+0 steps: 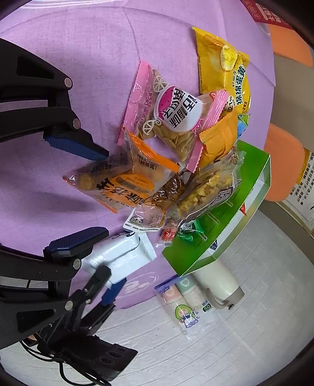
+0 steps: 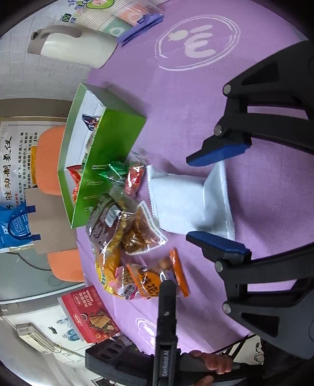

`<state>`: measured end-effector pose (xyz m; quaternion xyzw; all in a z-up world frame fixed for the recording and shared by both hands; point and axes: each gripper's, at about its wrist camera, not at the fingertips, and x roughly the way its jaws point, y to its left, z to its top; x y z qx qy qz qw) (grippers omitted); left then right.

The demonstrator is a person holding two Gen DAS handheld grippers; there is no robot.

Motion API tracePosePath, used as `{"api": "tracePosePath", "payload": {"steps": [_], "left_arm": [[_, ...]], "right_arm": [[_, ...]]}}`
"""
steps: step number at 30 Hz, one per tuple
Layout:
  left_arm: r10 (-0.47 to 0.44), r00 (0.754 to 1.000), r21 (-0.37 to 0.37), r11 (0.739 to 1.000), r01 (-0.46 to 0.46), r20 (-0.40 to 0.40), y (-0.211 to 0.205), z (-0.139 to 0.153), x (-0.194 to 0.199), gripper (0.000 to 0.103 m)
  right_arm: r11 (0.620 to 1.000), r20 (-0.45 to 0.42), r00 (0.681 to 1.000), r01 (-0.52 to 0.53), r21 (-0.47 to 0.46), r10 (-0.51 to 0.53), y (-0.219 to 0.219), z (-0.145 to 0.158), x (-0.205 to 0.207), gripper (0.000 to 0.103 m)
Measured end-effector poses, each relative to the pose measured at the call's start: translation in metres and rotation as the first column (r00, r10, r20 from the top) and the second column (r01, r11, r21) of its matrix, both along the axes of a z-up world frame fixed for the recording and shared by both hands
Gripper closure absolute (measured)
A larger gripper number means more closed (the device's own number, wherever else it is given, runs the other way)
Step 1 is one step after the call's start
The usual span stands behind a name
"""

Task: Organize snacks
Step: 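Grasp the white wafer packet with the right tool, then grasp the orange bread bag with the left tool while the right tool carries the white packet to the box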

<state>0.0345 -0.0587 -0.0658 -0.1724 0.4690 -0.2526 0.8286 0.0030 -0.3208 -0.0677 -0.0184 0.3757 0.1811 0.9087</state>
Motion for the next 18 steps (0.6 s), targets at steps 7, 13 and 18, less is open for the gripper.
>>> {"api": "tracePosePath", "payload": {"steps": [7,13,18], "left_arm": [[-0.004,1.0,0.016,1.0,0.004,-0.004,-0.006,0.002,0.004,0.044],[0.002,1.0,0.012,1.0,-0.002,-0.002,-0.007,0.001,0.011,0.044],[0.004,1.0,-0.001,1.0,-0.004,0.021,-0.006,-0.001,0.015,0.046]], "right_arm": [[0.999,0.011,1.0,-0.009,-0.045,0.009,0.014,-0.002,0.004,0.031],[0.988,0.033,0.999,-0.019,-0.15,0.024,0.029,-0.011,0.004,0.03],[0.996,0.031,0.999,-0.017,-0.092,0.02,0.022,-0.015,0.007,0.042]]}}
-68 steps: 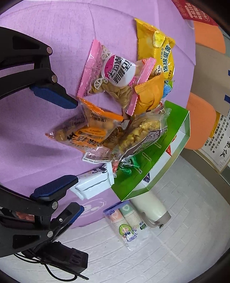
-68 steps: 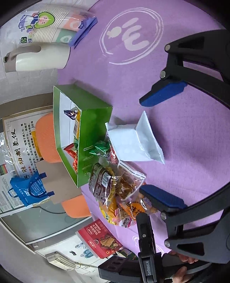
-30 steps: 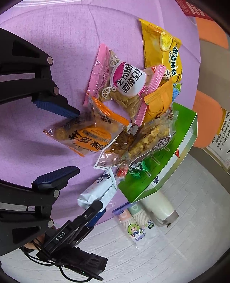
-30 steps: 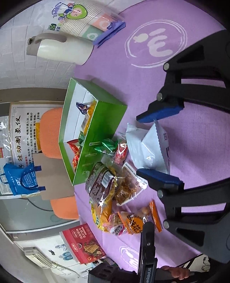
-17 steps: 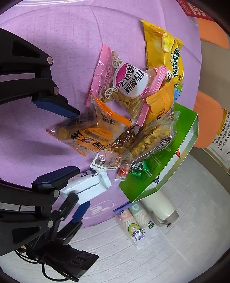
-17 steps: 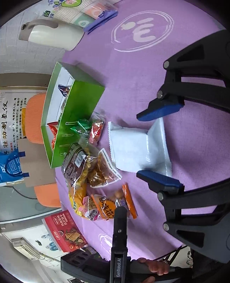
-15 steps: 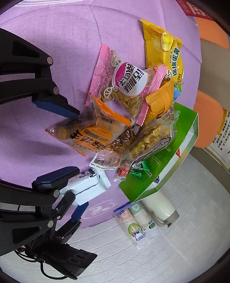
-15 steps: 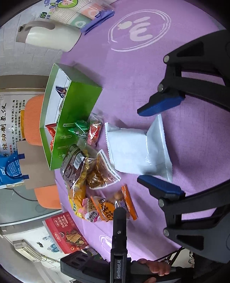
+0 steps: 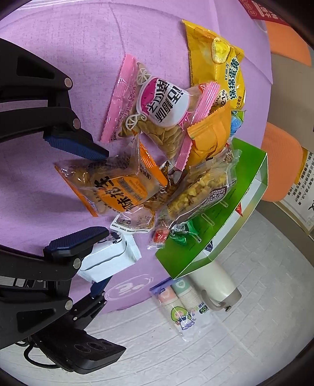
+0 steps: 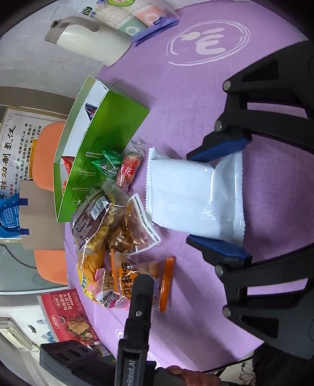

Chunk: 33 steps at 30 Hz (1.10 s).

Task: Organize snacks
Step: 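Grasp the orange bread bag with the left tool while the right tool carries the white packet to the box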

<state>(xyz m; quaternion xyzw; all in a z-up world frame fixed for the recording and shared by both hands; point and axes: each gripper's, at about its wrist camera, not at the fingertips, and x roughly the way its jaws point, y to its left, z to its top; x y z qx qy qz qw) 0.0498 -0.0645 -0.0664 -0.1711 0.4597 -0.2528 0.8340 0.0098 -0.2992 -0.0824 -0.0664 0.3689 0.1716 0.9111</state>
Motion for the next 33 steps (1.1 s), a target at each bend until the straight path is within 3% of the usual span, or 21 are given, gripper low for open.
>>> {"api": "tracePosePath", "payload": {"steps": [1,2,6,11,19,26,33], "left_arm": [[0.0,1.0,0.007,1.0,-0.001,0.005,0.0,0.0,0.002,0.05],[0.002,1.0,0.028,1.0,-0.002,0.006,0.0,-0.001,0.003,0.067],[-0.013,1.0,0.006,1.0,0.013,-0.004,0.005,-0.002,0.0,0.073],[-0.035,0.999,-0.006,0.999,0.035,0.006,0.006,0.005,-0.008,0.074],[-0.082,0.991,-0.033,0.996,0.086,0.107,0.001,0.048,-0.019,0.074],[-0.115,0.972,-0.021,0.992,0.122,0.204,-0.017,0.09,-0.001,0.074],[-0.13,0.962,-0.022,0.99,0.139,0.238,-0.039,0.118,0.039,0.074]], "right_arm": [[1.0,-0.009,1.0,0.007,0.029,-0.007,-0.003,0.001,0.001,0.043],[0.998,-0.022,1.0,0.011,0.062,-0.01,-0.007,0.002,0.001,0.043],[0.981,-0.056,0.998,0.01,0.195,0.001,-0.024,0.009,-0.001,0.044],[0.964,-0.018,1.0,0.018,0.267,-0.013,-0.038,0.029,-0.005,0.044],[0.961,0.086,0.996,0.013,0.275,-0.038,-0.047,0.064,-0.002,0.044],[0.962,0.162,0.984,0.026,0.272,-0.072,-0.051,0.086,0.018,0.044],[0.963,0.205,0.971,0.064,0.262,-0.12,-0.061,0.098,0.054,0.044]]}}
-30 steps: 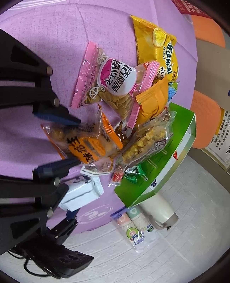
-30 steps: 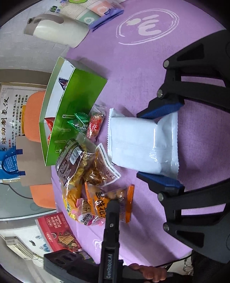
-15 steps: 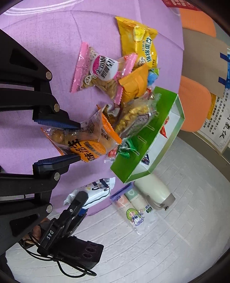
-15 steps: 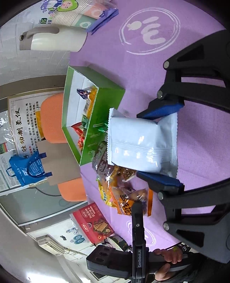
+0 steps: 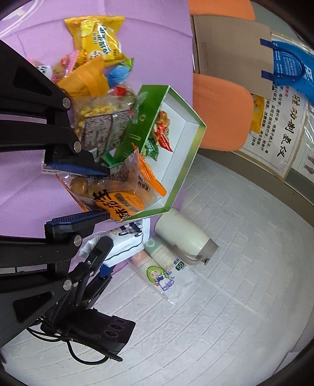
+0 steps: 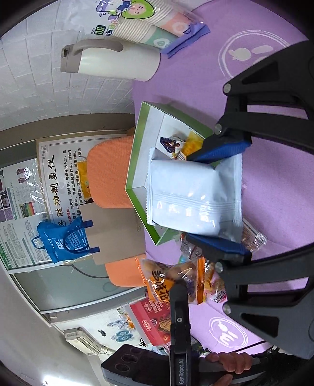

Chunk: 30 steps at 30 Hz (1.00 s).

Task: Organize snacks
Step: 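Grasp the orange bread bag with the left tool while the right tool carries the white packet to the box, then release the orange bread bag and white packet into the green box with both tools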

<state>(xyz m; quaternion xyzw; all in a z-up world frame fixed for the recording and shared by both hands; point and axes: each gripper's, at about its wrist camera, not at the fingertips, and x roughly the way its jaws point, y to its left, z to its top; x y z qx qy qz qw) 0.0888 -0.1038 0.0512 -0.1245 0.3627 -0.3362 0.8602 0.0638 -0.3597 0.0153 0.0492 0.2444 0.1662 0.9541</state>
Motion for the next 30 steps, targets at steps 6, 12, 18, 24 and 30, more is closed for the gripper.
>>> {"api": "tracePosePath", "payload": {"steps": [6,12,18,24,30], "left_arm": [[-0.006,1.0,0.025,1.0,0.006,0.015,-0.025,0.012,0.037,0.074],[0.023,0.999,0.035,0.999,-0.022,-0.033,-0.047,0.003,0.084,0.074],[0.049,0.996,0.051,0.998,-0.046,-0.068,-0.061,-0.015,0.117,0.074],[0.057,0.994,0.087,0.995,-0.049,-0.088,-0.07,-0.03,0.141,0.074],[0.137,0.99,0.135,0.982,-0.134,-0.015,-0.059,-0.021,0.137,0.018]], "right_arm": [[0.998,0.004,0.999,0.052,-0.034,-0.052,-0.009,-0.001,0.038,0.044],[0.995,-0.023,0.996,0.085,-0.053,-0.086,-0.023,-0.01,0.077,0.044],[0.991,-0.048,0.994,0.096,-0.096,-0.101,-0.03,-0.022,0.115,0.044],[0.986,-0.086,0.99,0.099,-0.136,-0.111,-0.029,-0.038,0.138,0.044],[0.982,-0.004,0.996,0.087,-0.166,-0.088,-0.029,-0.034,0.119,0.005]]}}
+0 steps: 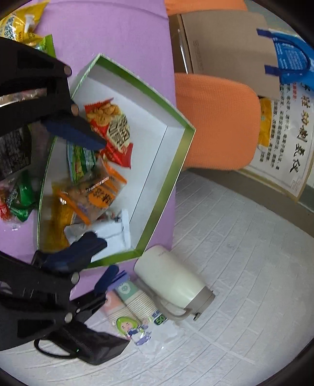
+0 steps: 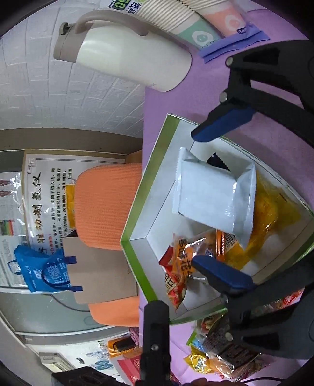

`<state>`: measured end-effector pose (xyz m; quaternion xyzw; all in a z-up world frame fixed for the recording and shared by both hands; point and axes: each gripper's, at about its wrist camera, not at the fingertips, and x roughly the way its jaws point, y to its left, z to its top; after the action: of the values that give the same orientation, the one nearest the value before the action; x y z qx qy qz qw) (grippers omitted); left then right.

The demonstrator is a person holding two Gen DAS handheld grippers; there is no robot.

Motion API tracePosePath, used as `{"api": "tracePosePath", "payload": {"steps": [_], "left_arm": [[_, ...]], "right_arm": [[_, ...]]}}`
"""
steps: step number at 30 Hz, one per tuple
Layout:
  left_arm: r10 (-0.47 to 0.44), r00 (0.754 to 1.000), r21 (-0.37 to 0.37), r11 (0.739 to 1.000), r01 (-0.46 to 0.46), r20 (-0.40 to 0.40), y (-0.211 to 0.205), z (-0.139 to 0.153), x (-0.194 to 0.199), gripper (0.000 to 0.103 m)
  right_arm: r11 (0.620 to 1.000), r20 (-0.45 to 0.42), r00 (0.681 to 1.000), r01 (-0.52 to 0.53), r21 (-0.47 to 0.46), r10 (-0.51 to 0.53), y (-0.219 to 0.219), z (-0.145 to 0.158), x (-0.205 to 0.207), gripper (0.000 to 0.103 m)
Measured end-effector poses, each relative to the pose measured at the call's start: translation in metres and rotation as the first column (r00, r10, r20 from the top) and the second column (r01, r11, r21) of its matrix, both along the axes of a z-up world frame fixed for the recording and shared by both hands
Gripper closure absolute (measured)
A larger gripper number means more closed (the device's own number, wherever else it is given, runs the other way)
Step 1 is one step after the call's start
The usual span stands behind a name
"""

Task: Organize snacks
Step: 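Release the orange bread bag and white packet into the green box with both tools, then grasp the pink-wrapped snack with the left tool while the right tool grasps the brown bread bag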

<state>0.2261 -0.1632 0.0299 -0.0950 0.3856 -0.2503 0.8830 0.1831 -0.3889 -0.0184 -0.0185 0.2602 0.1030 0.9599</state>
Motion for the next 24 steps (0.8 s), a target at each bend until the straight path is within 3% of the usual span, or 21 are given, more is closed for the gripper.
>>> {"api": "tracePosePath", "payload": {"steps": [2,7,14,24], "left_arm": [[0.0,1.0,-0.014,1.0,0.001,0.031,0.006,0.005,-0.005,0.018],[-0.019,1.0,-0.047,0.999,0.02,0.02,0.016,0.015,-0.016,0.018],[-0.004,1.0,-0.018,1.0,0.004,0.02,0.034,0.031,-0.061,0.018],[0.078,0.997,-0.076,0.994,-0.076,0.025,0.092,0.016,-0.14,0.018]], "right_arm": [[1.0,-0.004,1.0,0.008,0.009,-0.008,-0.002,0.003,-0.005,0.004],[0.998,-0.006,1.0,-0.01,0.056,0.011,0.0,0.017,-0.024,0.001],[0.995,0.062,0.997,-0.054,0.086,0.049,0.016,0.034,-0.075,0.001],[0.983,0.037,0.993,-0.118,0.141,0.114,0.038,0.011,-0.136,0.001]]}}
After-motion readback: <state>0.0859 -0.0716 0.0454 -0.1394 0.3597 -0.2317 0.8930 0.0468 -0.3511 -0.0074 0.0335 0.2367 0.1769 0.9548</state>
